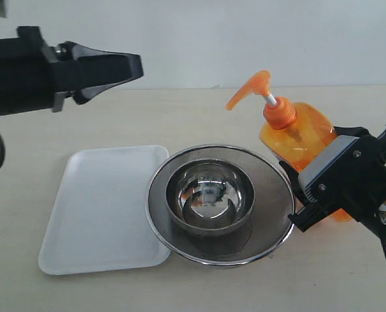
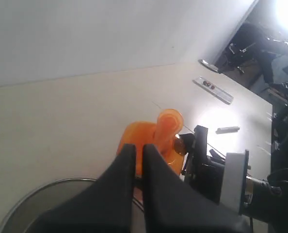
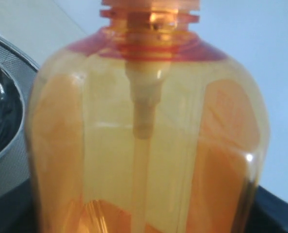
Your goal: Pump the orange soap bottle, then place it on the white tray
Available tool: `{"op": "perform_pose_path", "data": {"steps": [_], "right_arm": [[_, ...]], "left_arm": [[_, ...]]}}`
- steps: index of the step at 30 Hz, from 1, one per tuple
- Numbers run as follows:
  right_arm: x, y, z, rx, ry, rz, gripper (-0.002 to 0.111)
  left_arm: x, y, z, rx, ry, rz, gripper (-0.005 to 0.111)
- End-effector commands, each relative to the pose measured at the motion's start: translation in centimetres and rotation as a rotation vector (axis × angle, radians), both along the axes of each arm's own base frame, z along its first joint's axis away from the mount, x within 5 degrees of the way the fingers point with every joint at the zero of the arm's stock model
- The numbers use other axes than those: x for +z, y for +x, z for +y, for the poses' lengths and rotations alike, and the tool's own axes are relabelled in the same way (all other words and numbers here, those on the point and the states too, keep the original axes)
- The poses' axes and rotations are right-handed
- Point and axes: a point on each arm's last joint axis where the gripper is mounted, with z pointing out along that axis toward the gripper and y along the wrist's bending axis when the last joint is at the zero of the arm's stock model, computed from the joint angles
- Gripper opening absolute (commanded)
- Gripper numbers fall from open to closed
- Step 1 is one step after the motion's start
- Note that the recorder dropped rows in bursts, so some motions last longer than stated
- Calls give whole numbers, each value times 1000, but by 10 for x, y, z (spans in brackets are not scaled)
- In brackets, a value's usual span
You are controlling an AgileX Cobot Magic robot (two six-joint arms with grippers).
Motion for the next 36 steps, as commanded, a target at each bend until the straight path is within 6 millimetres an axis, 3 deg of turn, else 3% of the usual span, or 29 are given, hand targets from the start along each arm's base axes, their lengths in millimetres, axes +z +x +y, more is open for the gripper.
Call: {"op": "perform_pose_path", "data": {"steps": [1,6,11,24,36], "right_arm": [[2,-1,2,25,-7,-21,0],[2,-1,3,27,-8,-21,0],[2,-1,3,27,-8,-21,0],[2,-1,3,30,-8,-22,0],[2,-1,5,51,-12,-23,0]], "left_arm": [[12,29,-40,-117,-10,-38,5],[11,50,-78,-169,35,-39,5],[-5,48,-103,-223,89,-9,5],[-10,47,-109,-209,127,-3,5],[-36,49,-121,-225,183,43,5]]}}
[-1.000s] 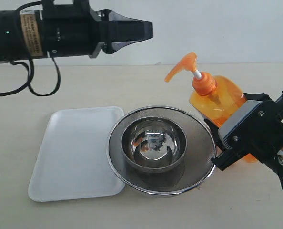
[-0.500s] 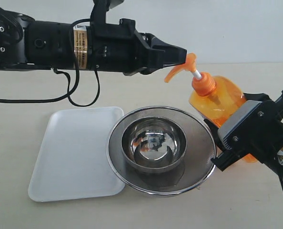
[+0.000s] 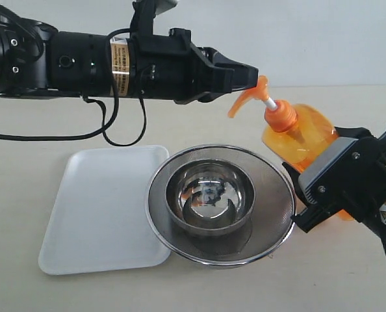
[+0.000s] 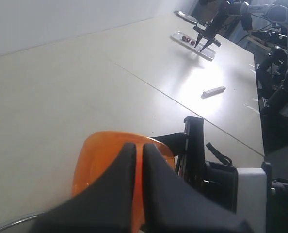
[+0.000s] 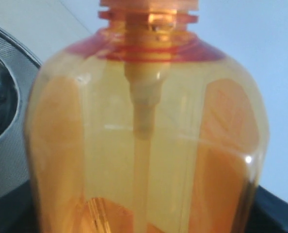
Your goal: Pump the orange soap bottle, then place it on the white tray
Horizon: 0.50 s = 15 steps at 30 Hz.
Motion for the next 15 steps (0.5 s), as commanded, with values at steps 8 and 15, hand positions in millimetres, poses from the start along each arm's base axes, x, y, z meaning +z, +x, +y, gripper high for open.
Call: {"op": "perform_pose_path", "data": {"steps": [8,15], "right_arm": [[3,-3,8,85,19,-18,0],[3,-4,9,95,36,-10,0]], "left_arm": [[-23,-1,-9,-35,60,31,5],[-23,-3,-11,-39,64,30,5]]}}
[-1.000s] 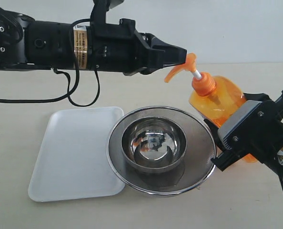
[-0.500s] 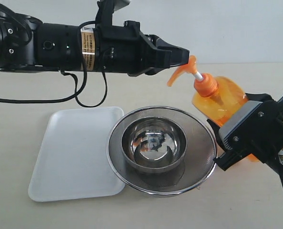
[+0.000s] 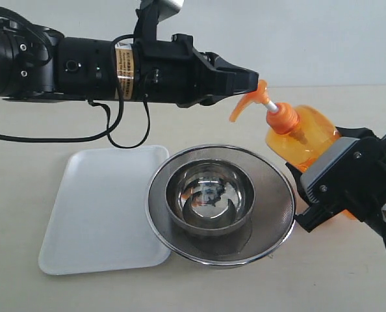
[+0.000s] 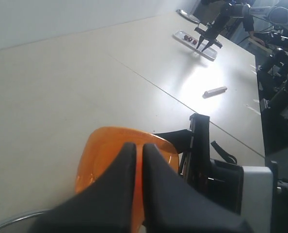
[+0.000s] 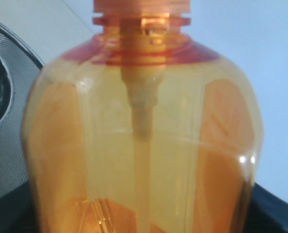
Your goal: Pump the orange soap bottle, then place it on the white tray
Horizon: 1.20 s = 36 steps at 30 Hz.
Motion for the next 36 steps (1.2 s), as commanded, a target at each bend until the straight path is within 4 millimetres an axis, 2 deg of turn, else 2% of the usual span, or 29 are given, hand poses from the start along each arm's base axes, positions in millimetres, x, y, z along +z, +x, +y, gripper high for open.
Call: {"op": "perform_pose_path", "data": {"steps": [1,16,26,31,36], "right_arm": [[3,-4,11,108,43,-17,0],[5,-3,13,117,88,-2,0],[5,-3,13,118,88,-2,0],[5,-3,12,99,97,1,0],[5,-2,10,72,123,11,0]], "left_arm": [[-17,-6,-9,-45,66,9,5],[-39,-1,-13,-55,93,41,5],[-39,-1,-13,-57,91,33,5],[-25,-4,-11,-57,72,3,5],[5,-10,-3,-33,44,-68,5]]}}
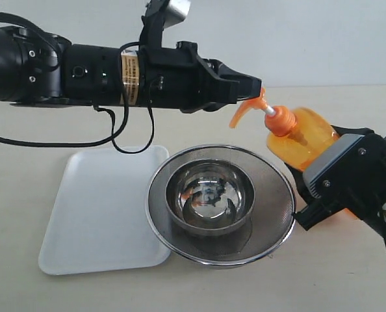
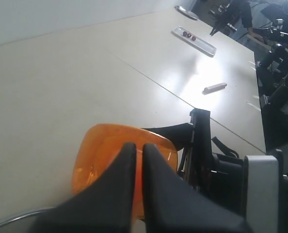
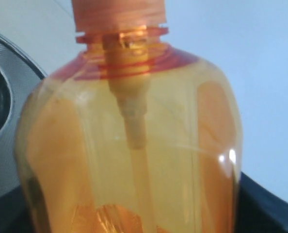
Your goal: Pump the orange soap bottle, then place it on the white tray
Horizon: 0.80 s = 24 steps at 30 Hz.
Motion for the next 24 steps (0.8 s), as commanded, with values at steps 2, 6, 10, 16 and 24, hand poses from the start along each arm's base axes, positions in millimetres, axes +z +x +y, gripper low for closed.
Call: {"op": "perform_pose_path", "data": {"steps": [2,6,10,16,24], "right_arm": [[5,-1,10,73,69,-16,0],[5,-1,9,71,70,-16,0],[5,-1,9,67,71,-16,0],[5,-1,9,64,81,-11,0],[5,-1,9,63,87,-8,0]], "left_arm": [[20,-13,5,-18,39,-86,5],[41,-18,17,6,49,-123,5],[57,-24,26,24,63,-157,5],[63,-26,30,43,69,-172,5],[33,-17,18,12,79,-80,5]]}}
